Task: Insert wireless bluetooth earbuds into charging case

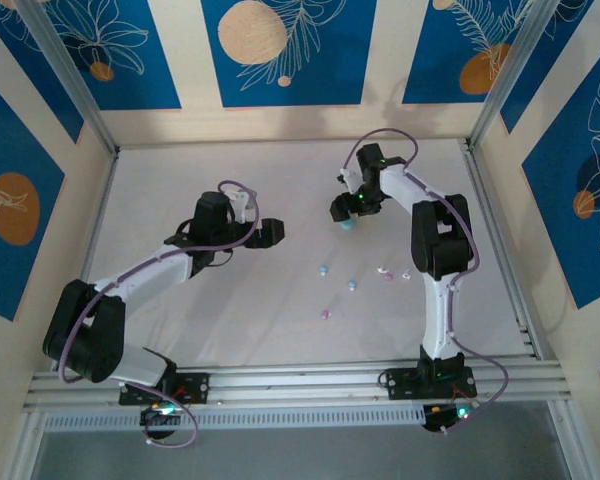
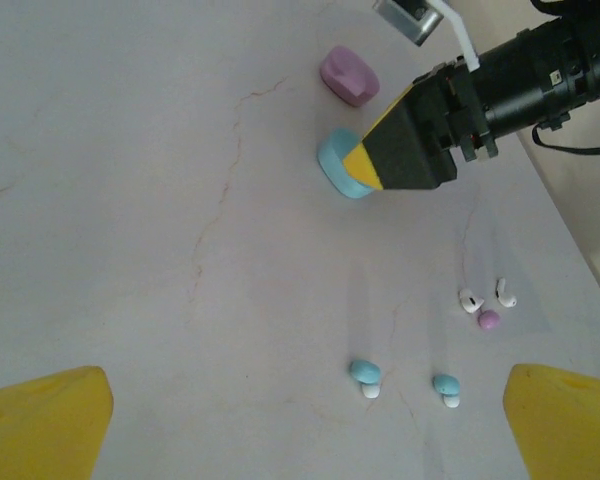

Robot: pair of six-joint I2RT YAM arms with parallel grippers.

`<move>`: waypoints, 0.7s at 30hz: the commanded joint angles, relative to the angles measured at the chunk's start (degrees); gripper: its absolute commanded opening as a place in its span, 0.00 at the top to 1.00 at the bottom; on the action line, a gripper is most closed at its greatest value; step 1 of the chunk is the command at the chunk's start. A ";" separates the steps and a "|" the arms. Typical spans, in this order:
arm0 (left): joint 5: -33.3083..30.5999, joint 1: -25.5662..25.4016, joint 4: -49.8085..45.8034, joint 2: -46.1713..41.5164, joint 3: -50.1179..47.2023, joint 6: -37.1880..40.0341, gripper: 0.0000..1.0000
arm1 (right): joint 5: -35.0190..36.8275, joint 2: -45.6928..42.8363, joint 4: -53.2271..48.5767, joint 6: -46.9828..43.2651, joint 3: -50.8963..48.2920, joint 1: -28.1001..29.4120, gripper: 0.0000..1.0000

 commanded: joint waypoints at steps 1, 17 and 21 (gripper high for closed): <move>-0.75 -0.52 0.77 -0.26 1.30 -0.07 0.00 | 5.00 -0.79 1.22 0.50 -0.75 0.93 0.26; -4.29 -0.52 -0.42 -0.25 2.08 -1.90 0.00 | 5.95 0.79 2.99 -0.92 -2.31 2.11 0.43; -6.37 -0.48 -0.39 -0.81 2.09 -2.04 0.00 | 6.81 0.98 3.24 -1.31 -2.74 2.37 0.43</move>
